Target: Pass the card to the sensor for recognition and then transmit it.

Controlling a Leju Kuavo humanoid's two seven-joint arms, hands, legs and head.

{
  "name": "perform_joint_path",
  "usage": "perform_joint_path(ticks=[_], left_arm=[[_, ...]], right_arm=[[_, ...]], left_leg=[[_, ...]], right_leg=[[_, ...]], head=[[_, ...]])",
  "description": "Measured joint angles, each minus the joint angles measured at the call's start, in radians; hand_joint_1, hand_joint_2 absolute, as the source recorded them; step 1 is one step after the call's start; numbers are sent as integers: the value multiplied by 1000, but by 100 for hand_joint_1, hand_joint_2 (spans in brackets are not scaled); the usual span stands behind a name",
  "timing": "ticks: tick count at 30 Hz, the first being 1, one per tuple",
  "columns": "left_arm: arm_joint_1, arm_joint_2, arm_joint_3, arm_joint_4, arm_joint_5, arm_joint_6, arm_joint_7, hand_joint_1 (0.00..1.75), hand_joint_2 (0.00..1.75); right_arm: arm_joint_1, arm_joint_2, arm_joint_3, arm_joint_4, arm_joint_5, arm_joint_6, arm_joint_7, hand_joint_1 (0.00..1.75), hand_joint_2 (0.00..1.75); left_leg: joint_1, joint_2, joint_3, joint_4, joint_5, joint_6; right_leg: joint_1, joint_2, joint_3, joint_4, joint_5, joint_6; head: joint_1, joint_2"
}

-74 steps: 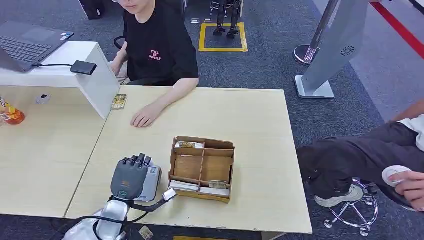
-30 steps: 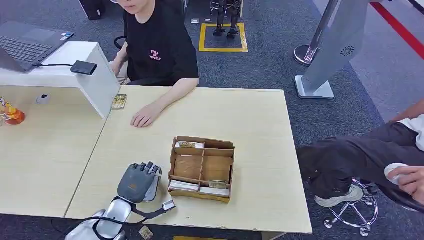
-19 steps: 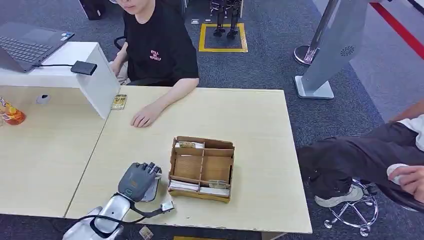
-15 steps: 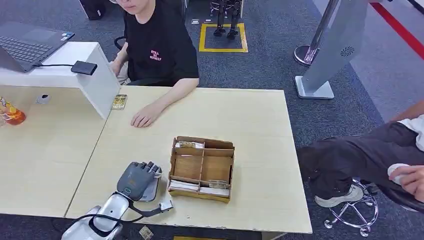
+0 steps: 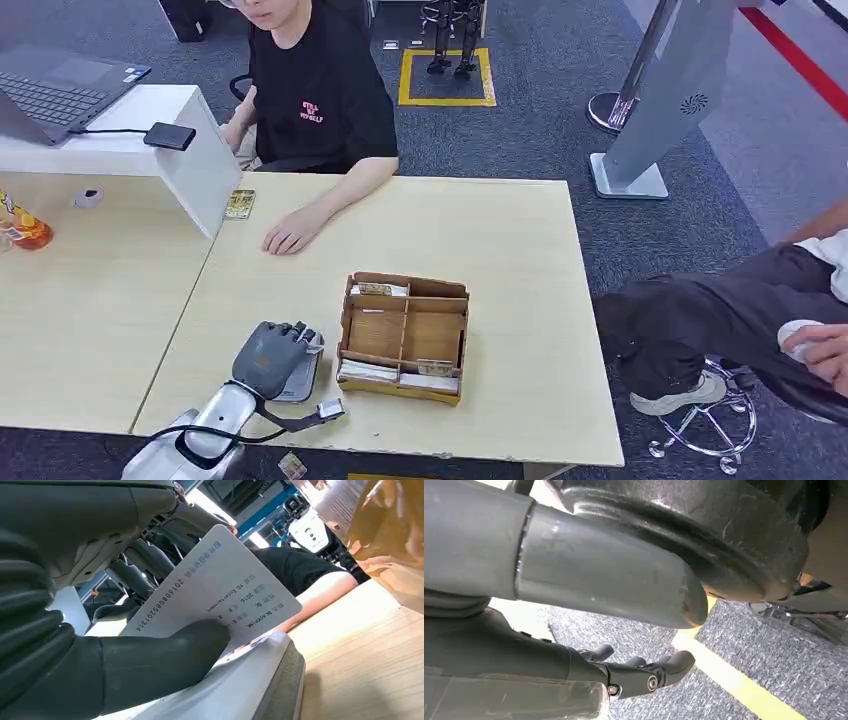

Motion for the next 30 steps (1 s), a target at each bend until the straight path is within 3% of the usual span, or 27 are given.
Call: perform_joint_path(ticks=[6,9,15,20,24,27,30], left_arm=[[2,-1,5,2,0,30,37,175,175],[2,-6,5,2,0,2,35,175,175],[-1,-11,34,2,3,-87,-28,175,175],[-2,-14,48,2,0,-95,-30,175,175],[-1,-16,48,2,0,-61,32,175,175],[-1,-18,33,-6,0,-30,119,175,175],[-2,-18,2,-35,0,-6,254,175,175]], right_arm=[[0,-2,-2,0,0,0,0,0,0],[-1,-2,-2,1,0,0,2,0,0],[-1,-2,-5,0,1,2,2,0,0],[-3,-2,-12,0,1,3,2,0,0],[-4,-2,-18,0,0,3,2,0,0],[-4,-2,-23,0,-1,1,6,0,0],[-5,0,-28,0,-2,-1,10,0,0]], left_leg=[[0,0,0,0,0,0],[0,0,0,0,0,0],[0,0,1,0,0,0],[0,0,3,-1,0,0],[0,0,4,-1,1,0],[0,0,4,0,1,-1],[0,0,1,0,2,-1]], right_leg=[[0,0,0,0,0,0],[0,0,0,0,0,0],[0,-1,2,0,0,0],[0,-1,4,0,0,0],[0,-1,4,0,0,0],[0,-1,3,0,1,-1],[0,0,0,0,2,0]], head=[[0,0],[0,0],[0,0],[0,0],[0,0],[0,0],[0,0]])
